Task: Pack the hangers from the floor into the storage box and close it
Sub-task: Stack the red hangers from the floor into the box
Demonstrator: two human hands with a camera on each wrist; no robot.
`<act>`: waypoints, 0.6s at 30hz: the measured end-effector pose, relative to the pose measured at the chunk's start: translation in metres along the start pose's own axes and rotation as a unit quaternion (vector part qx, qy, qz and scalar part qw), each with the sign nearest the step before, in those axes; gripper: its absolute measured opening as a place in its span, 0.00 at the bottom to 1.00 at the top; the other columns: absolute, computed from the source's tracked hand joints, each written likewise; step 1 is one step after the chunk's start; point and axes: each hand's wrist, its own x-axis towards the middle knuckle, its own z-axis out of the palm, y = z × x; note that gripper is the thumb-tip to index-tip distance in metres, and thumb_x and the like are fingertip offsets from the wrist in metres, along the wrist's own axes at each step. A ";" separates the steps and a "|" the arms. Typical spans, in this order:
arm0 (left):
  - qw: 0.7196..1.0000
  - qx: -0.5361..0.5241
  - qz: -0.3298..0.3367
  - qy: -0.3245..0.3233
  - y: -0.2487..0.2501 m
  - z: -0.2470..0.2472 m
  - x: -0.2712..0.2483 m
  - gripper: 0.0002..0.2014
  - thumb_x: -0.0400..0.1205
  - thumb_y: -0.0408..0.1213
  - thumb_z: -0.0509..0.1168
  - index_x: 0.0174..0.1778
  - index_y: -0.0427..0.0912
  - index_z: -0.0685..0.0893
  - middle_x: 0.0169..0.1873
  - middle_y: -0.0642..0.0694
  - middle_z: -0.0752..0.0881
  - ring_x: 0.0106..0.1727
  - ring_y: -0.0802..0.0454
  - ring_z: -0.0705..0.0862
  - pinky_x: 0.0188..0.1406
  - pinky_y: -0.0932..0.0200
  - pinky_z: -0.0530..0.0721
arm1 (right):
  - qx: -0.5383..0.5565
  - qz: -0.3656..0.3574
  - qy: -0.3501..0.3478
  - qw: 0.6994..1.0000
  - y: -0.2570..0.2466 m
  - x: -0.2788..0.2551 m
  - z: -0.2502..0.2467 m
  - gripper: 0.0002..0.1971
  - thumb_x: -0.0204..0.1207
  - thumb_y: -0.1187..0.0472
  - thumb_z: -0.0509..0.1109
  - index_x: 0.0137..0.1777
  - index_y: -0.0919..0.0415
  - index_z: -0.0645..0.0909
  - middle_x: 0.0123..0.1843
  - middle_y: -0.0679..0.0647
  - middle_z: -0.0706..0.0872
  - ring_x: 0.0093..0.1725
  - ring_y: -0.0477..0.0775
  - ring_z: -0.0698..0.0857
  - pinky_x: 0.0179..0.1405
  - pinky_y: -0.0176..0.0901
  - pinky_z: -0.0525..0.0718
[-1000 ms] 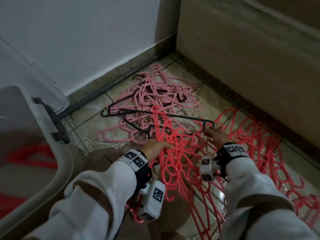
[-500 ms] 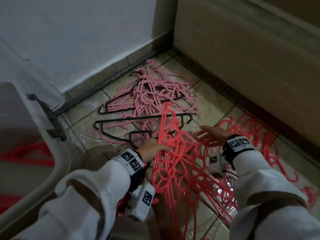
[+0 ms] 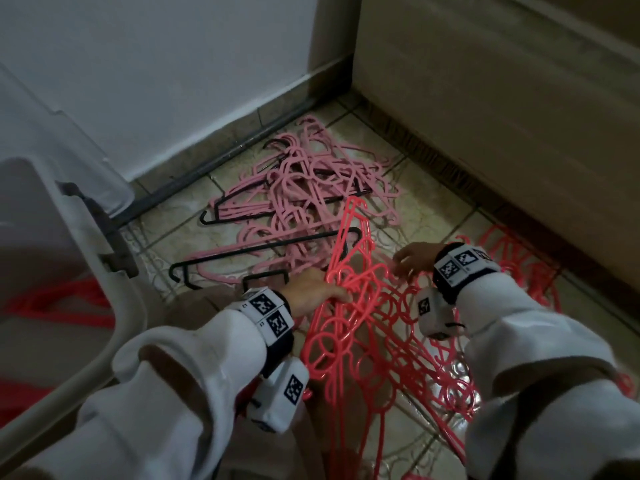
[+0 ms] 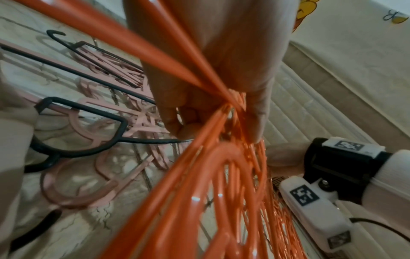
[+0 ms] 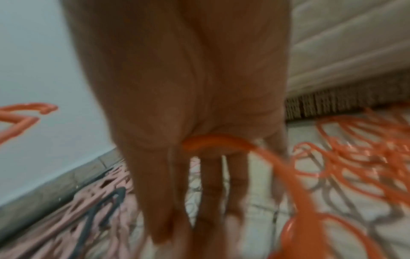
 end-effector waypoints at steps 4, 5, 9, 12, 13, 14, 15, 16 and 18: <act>1.000 -0.023 0.018 0.006 -0.006 -0.001 0.006 0.19 0.73 0.40 0.72 0.20 0.43 0.73 0.18 0.52 0.71 0.23 0.51 0.69 0.29 0.61 0.70 | 0.117 -0.020 0.077 0.990 -0.003 -0.006 -0.006 0.08 0.84 0.61 0.58 0.50 0.61 0.78 0.26 0.47 0.88 0.26 0.44 0.86 0.33 0.38 0.82; 0.999 -0.025 0.019 0.007 -0.006 0.000 0.006 0.20 0.73 0.40 0.72 0.19 0.43 0.71 0.16 0.53 0.69 0.20 0.52 0.66 0.27 0.62 0.69 | 0.099 -0.025 0.070 0.992 -0.005 -0.010 -0.008 0.10 0.84 0.57 0.58 0.55 0.60 0.79 0.34 0.46 0.90 0.35 0.46 0.88 0.43 0.43 0.83; 0.997 -0.061 0.048 0.016 -0.002 -0.004 0.006 0.15 0.75 0.42 0.71 0.22 0.45 0.81 0.23 0.53 0.81 0.30 0.52 0.75 0.35 0.62 0.72 | -0.015 -0.004 0.078 0.997 -0.005 -0.019 -0.019 0.22 0.83 0.51 0.57 0.69 0.64 0.75 0.65 0.57 0.82 0.65 0.59 0.79 0.68 0.49 0.73; 0.995 -0.072 0.061 0.030 0.007 -0.012 0.001 0.13 0.74 0.44 0.71 0.30 0.40 0.82 0.32 0.43 0.81 0.37 0.49 0.76 0.36 0.63 0.70 | 0.063 -0.014 0.122 0.990 0.003 -0.031 -0.030 0.39 0.67 0.28 0.61 0.66 0.60 0.76 0.64 0.58 0.82 0.62 0.61 0.82 0.68 0.54 0.77; 0.994 -0.079 0.067 0.038 0.009 -0.016 0.001 0.15 0.74 0.45 0.71 0.28 0.38 0.82 0.30 0.42 0.81 0.36 0.48 0.77 0.38 0.62 0.71 | 0.103 -0.028 0.139 0.985 0.005 -0.037 -0.034 0.46 0.56 0.21 0.62 0.64 0.57 0.76 0.62 0.57 0.82 0.59 0.60 0.83 0.65 0.53 0.79; 0.992 -0.089 0.077 0.043 0.012 -0.020 0.002 0.15 0.74 0.45 0.70 0.28 0.38 0.83 0.32 0.41 0.83 0.38 0.44 0.81 0.44 0.60 0.75 | 0.135 -0.046 0.158 0.977 0.007 -0.042 -0.036 0.48 0.53 0.20 0.62 0.64 0.56 0.75 0.61 0.57 0.82 0.57 0.58 0.83 0.59 0.49 0.80; 0.989 -0.102 0.091 0.050 0.014 -0.024 0.002 0.13 0.75 0.45 0.70 0.31 0.39 0.85 0.38 0.39 0.86 0.46 0.39 0.84 0.54 0.54 0.77 | 0.157 -0.066 0.173 0.970 0.008 -0.049 -0.037 0.42 0.60 0.25 0.63 0.66 0.56 0.74 0.61 0.57 0.81 0.55 0.56 0.82 0.52 0.43 0.80; 0.985 -0.118 0.105 0.064 0.017 -0.028 0.000 0.11 0.74 0.46 0.70 0.33 0.42 0.87 0.43 0.39 0.88 0.52 0.37 0.84 0.63 0.48 0.77 | 0.178 -0.076 0.181 0.964 0.009 -0.056 -0.037 0.36 0.66 0.32 0.63 0.67 0.57 0.74 0.60 0.56 0.81 0.54 0.53 0.81 0.45 0.38 0.77; 0.974 -0.165 0.127 0.090 0.024 -0.039 -0.005 0.11 0.72 0.50 0.71 0.34 0.46 0.88 0.44 0.42 0.89 0.53 0.39 0.85 0.69 0.41 0.73 | 0.187 -0.102 0.168 0.963 0.014 -0.066 -0.037 0.38 0.58 0.29 0.69 0.59 0.58 0.78 0.54 0.54 0.85 0.47 0.49 0.83 0.43 0.36 0.78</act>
